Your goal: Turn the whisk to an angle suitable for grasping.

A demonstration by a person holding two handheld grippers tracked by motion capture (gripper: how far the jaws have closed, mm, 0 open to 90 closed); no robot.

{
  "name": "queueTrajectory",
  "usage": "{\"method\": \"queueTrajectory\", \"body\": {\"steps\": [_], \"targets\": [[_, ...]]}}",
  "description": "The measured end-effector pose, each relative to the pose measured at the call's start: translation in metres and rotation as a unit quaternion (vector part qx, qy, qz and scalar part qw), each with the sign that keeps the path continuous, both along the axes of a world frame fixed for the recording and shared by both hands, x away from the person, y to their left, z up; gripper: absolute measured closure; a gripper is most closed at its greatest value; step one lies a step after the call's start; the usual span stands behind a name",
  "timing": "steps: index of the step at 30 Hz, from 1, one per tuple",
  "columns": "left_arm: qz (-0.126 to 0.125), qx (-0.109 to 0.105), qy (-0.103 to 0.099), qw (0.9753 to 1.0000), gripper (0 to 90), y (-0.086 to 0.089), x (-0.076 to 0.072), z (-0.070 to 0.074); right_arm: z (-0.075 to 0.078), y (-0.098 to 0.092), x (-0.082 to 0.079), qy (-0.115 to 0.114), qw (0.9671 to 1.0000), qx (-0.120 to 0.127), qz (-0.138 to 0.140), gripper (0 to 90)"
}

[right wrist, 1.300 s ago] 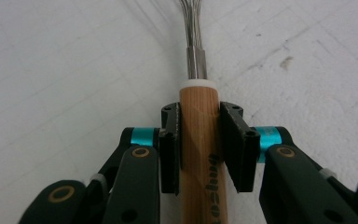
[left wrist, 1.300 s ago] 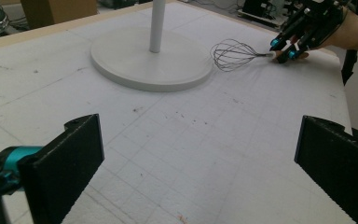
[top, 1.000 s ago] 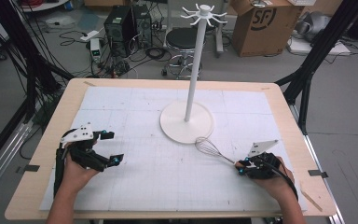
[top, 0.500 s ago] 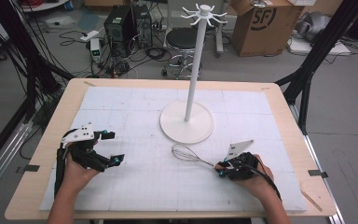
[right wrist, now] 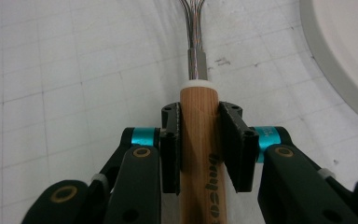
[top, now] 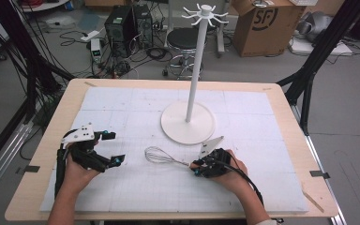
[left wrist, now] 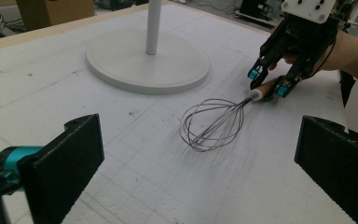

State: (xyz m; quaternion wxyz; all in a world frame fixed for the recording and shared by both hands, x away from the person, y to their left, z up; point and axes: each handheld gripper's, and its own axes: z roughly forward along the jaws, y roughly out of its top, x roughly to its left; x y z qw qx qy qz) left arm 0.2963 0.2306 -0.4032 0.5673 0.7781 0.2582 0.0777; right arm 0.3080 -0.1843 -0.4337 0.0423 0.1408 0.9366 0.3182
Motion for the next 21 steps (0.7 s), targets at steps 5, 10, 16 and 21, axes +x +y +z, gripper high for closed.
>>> {"method": "queueTrajectory", "body": {"steps": [5,10,16,21], "targets": [[-0.001,-0.002,0.0,1.0,1.8,0.0,0.0,0.0,0.004,-0.009,-0.002,0.005,0.9996,0.023,-0.014,60.9],[-0.001,-0.004,0.001,1.0,1.8,0.0,0.0,0.0,0.005,-0.031,-0.01,0.012,0.9992,0.023,-0.032,54.8],[0.002,-0.005,0.003,1.0,1.8,0.0,0.0,0.0,-0.001,-0.046,-0.018,0.014,0.9991,0.009,-0.039,64.0],[0.001,-0.006,0.0,1.0,1.8,0.001,0.0,0.001,0.0,-0.042,-0.019,0.0,0.9997,-0.004,-0.025,70.0]]}}
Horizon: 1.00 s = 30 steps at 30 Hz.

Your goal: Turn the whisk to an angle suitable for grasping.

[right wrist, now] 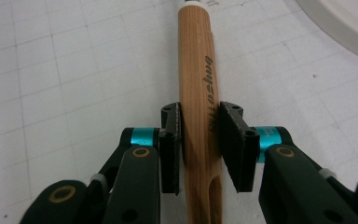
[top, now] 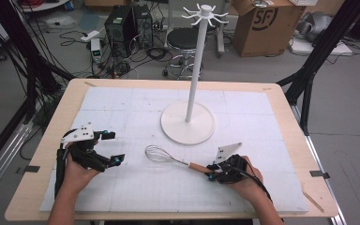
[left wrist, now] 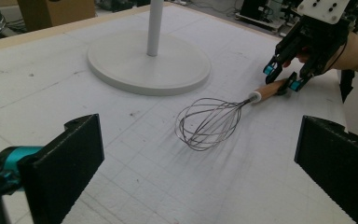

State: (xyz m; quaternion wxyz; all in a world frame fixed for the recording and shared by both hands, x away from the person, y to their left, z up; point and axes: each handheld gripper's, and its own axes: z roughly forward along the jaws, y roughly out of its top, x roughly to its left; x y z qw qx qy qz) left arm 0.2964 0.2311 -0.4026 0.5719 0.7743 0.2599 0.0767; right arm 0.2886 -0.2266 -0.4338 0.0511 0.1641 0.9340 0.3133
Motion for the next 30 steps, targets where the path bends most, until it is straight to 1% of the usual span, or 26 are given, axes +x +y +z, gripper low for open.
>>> {"method": "queueTrajectory", "body": {"steps": [5,6,9,17,18,19,20,21,22,23,25,28,30], "targets": [[0.0,0.0,-0.001,1.0,1.8,-0.001,0.0,0.0,0.0,0.008,0.002,-0.003,0.9999,-0.001,0.015,70.1],[-0.001,0.0,-0.001,1.0,1.8,-0.001,0.0,0.0,0.001,0.015,0.003,-0.006,0.9998,-0.003,0.021,70.1],[-0.001,0.0,-0.002,1.0,1.8,-0.001,0.0,0.001,0.001,0.027,0.007,-0.007,0.9994,-0.004,0.035,70.1],[-0.001,-0.002,-0.002,1.0,1.8,-0.001,0.0,0.001,0.001,0.063,0.017,-0.014,0.9981,-0.008,0.06,70.0],[-0.001,-0.001,-0.002,1.0,1.8,-0.001,0.0,0.001,0.001,0.063,0.017,-0.014,0.9981,-0.008,0.06,70.0],[-0.001,-0.002,-0.002,1.0,1.8,-0.001,-0.001,0.001,0.001,0.073,0.019,-0.017,0.9974,-0.01,0.07,70.0],[0.0,-0.004,-0.001,1.0,1.8,-0.001,-0.001,0.001,0.001,0.073,0.019,-0.017,0.9974,-0.01,0.07,70.0],[0.0,-0.004,-0.001,1.0,1.8,-0.001,-0.001,0.001,0.001,0.078,0.019,-0.019,0.9971,-0.013,0.073,70.0],[0.0,-0.003,-0.003,1.0,1.8,-0.001,-0.001,0.001,0.001,0.088,0.021,-0.018,0.9963,-0.012,0.083,70.0],[0.0,-0.004,-0.003,1.0,1.8,0.0,-0.001,0.001,0.001,0.088,0.021,-0.018,0.9963,-0.012,0.083,70.0],[0.001,-0.005,-0.002,1.0,1.8,0.0,-0.001,0.001,0.001,0.101,0.021,-0.02,0.9953,-0.011,0.094,70.0],[0.002,-0.006,-0.002,1.0,1.8,0.001,-0.001,0.001,0.001,0.109,0.021,-0.022,0.9946,-0.011,0.101,70.0],[0.003,-0.007,-0.001,1.0,1.8,0.001,-0.001,0.001,0.001,0.11,0.021,-0.022,0.9944,-0.012,0.102,69.9]]}}
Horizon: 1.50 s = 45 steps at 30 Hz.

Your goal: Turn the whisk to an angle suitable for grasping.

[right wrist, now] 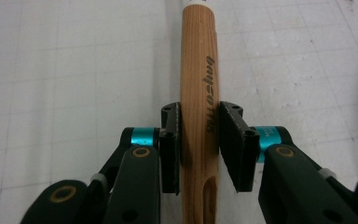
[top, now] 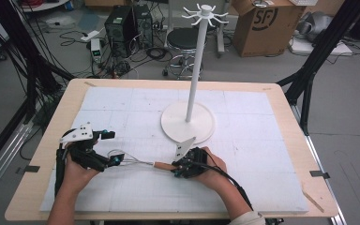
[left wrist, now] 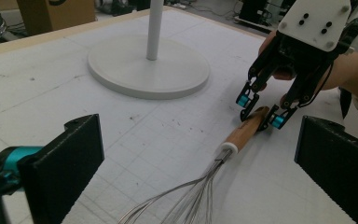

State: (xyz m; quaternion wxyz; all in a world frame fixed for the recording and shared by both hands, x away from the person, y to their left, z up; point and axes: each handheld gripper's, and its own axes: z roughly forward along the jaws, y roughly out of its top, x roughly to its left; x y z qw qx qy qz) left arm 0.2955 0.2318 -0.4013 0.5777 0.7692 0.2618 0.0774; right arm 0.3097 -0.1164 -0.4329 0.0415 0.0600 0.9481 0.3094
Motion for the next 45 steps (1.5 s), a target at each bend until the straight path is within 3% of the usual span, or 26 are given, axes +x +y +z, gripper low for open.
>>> {"method": "queueTrajectory", "body": {"steps": [7,18,27,31,37,39,41,42,45], "targets": [[-0.002,0.002,-0.002,1.0,1.8,0.0,0.0,0.0,0.001,-0.011,-0.002,0.003,0.9998,0.004,-0.019,60.5],[-0.003,-0.002,-0.001,1.0,1.8,0.0,-0.001,0.001,0.0,-0.038,0.003,-0.002,0.9984,0.001,-0.057,60.7],[-0.003,0.002,0.0,1.0,1.8,-0.001,0.0,0.0,0.0,-0.039,0.006,-0.008,0.9982,0.001,-0.06,60.6],[-0.005,0.002,-0.001,1.0,1.8,-0.001,0.0,0.0,0.004,-0.043,0.004,-0.009,0.9979,0.014,-0.062,56.9],[-0.006,0.003,-0.002,1.0,1.8,-0.001,0.0,0.0,0.023,-0.073,0.001,-0.002,0.9926,0.082,-0.089,46.2],[-0.006,0.003,-0.002,1.0,1.8,-0.001,0.0,0.0,0.026,-0.079,-0.001,-0.002,0.9913,0.091,-0.095,45.0],[-0.005,0.004,-0.003,1.0,1.8,-0.001,-0.001,0.0,0.033,-0.1,-0.006,-0.004,0.9854,0.123,-0.117,42.7],[-0.006,0.004,-0.003,1.0,1.8,-0.001,-0.001,0.0,0.033,-0.1,-0.006,-0.004,0.9854,0.123,-0.117,42.7],[-0.006,0.004,-0.004,1.0,1.8,-0.001,-0.001,0.0,0.038,-0.123,-0.01,-0.011,0.9782,0.158,-0.133,40.7]]}}
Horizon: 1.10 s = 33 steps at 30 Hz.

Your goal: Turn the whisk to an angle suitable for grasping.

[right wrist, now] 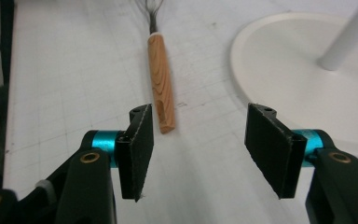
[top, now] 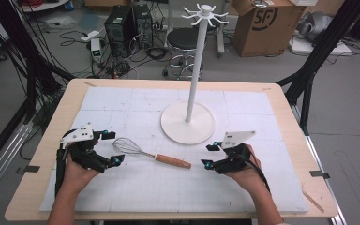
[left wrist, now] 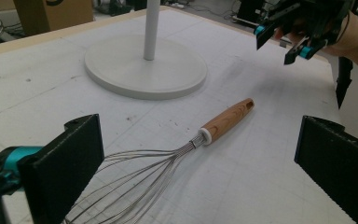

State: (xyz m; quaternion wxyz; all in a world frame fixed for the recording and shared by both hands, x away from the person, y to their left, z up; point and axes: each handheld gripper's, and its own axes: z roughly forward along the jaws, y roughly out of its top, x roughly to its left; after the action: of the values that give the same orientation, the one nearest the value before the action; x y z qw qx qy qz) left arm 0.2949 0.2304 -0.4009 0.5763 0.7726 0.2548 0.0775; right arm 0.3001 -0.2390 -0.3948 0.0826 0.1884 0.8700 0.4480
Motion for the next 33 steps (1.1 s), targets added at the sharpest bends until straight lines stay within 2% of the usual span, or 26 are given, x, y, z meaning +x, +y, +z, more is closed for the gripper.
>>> {"method": "queueTrajectory", "body": {"steps": [6,10,15,18,26,33], "targets": [[-0.001,-0.001,0.0,1.0,1.8,-0.001,-0.001,0.001,0.001,-0.037,-0.006,0.001,0.9983,0.045,-0.038,35.1],[-0.004,0.001,-0.001,1.0,1.8,-0.002,0.0,0.001,0.005,-0.059,-0.01,-0.005,0.9951,0.078,-0.061,32.0],[-0.004,0.005,-0.003,1.0,1.8,-0.003,0.0,0.0,0.007,-0.072,-0.011,-0.013,0.9924,0.095,-0.078,28.0],[-0.004,0.003,-0.003,1.0,1.8,-0.003,0.0,0.0,0.008,-0.078,-0.011,-0.014,0.9904,0.102,-0.092,20.8],[-0.006,-0.002,-0.005,1.0,1.8,-0.003,0.0,0.001,0.008,-0.08,-0.011,-0.021,0.9889,0.113,-0.094,15.1],[-0.006,0.002,-0.004,1.0,1.8,-0.004,-0.001,0.0,0.008,-0.086,-0.011,-0.026,0.9855,0.13,-0.106,11.1]]}}
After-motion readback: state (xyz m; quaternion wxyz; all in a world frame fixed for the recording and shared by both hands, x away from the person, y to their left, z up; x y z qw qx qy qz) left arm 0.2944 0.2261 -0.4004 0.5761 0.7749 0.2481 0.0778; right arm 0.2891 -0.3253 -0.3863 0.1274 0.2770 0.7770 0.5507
